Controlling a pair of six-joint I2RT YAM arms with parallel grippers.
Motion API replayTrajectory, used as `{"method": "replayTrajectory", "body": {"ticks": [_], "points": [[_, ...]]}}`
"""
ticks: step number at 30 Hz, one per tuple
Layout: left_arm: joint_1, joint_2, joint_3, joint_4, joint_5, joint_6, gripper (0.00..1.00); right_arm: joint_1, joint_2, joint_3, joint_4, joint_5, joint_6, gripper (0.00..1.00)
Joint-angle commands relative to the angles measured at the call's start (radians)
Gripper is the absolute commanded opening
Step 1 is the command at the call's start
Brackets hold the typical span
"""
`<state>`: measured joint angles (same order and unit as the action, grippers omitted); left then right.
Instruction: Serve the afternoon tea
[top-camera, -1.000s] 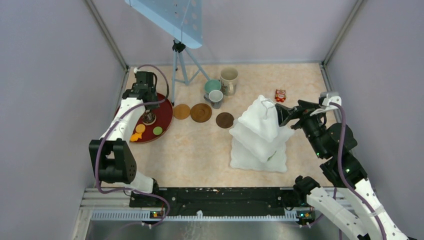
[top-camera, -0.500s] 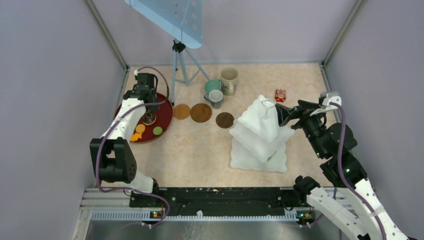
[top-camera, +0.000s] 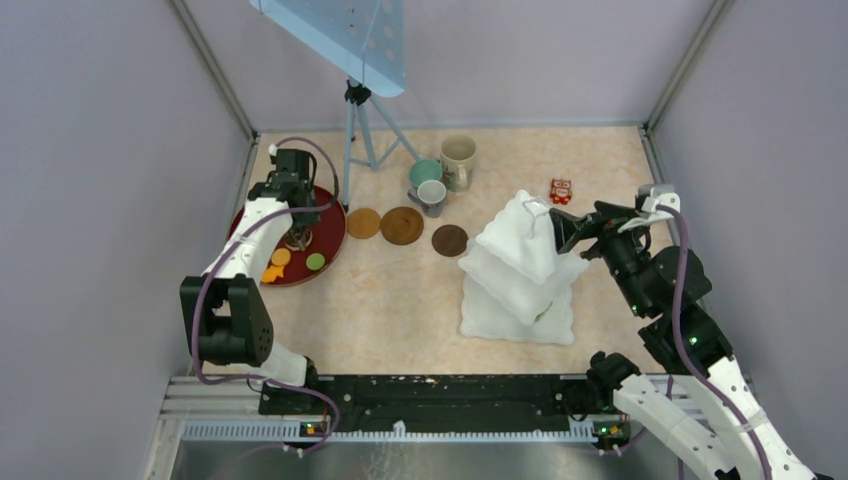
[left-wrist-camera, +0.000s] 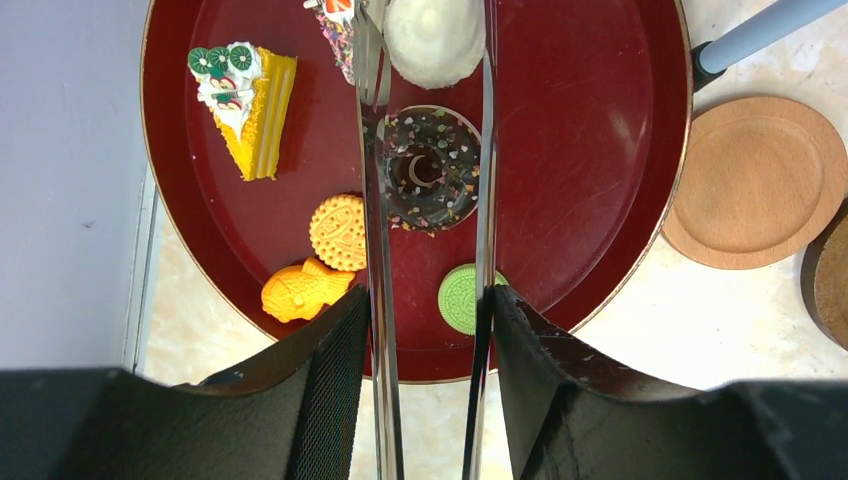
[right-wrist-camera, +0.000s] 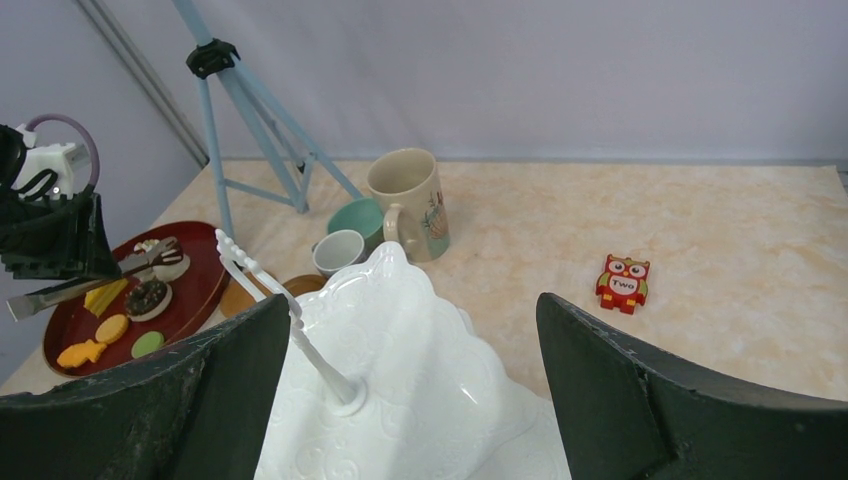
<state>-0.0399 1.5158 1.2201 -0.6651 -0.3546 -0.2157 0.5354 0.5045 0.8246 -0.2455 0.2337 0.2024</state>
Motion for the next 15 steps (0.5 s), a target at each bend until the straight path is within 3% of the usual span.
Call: {"method": "replayTrajectory", "body": {"ticks": [1, 15], "points": [[0.006, -0.035, -0.010, 0.002, 0.014, -0.023, 0.54, 0.012, -0.011, -0.001, 0.051, -0.002, 0.002, 0.91], [0.006, 0.037, 0.022, 0.029, 0.007, -0.010, 0.55, 0.012, -0.018, 0.004, 0.040, 0.013, -0.006, 0.91]]}}
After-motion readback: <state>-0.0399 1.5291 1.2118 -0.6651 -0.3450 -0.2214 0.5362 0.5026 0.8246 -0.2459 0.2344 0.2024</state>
